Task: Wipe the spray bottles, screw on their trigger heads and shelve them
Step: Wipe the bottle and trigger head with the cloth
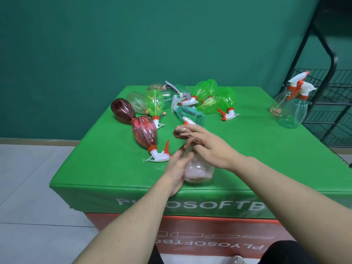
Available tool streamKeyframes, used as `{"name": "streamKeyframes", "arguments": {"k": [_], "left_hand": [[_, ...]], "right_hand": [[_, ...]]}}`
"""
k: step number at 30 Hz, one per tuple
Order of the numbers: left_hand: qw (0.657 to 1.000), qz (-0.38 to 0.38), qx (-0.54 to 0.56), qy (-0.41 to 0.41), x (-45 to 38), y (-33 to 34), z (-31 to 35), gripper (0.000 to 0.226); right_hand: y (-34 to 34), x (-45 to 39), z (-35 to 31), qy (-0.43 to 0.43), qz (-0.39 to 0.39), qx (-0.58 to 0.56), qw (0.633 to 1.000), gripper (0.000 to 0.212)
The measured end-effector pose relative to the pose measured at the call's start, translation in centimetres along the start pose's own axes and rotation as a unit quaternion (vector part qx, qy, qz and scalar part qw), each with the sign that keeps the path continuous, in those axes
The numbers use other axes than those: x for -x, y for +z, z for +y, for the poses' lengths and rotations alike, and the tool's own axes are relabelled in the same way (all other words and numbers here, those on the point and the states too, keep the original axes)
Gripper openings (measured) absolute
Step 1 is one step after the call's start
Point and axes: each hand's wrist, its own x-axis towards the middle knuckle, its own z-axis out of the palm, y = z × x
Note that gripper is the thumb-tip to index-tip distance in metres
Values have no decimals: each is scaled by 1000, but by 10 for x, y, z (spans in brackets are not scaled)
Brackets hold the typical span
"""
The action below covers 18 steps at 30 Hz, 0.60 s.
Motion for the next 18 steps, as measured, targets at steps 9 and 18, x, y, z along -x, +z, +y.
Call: {"name": "streamKeyframes", "arguments": {"k": [9, 18], "left_hand": [[998, 11, 60, -8, -3, 0, 3, 76], [999, 27, 36, -11, -5, -2, 1, 81]], "right_hand": [[3, 18, 18, 145, 178, -37, 973, 39], [9, -21, -2, 159, 161, -65, 972, 30]]}}
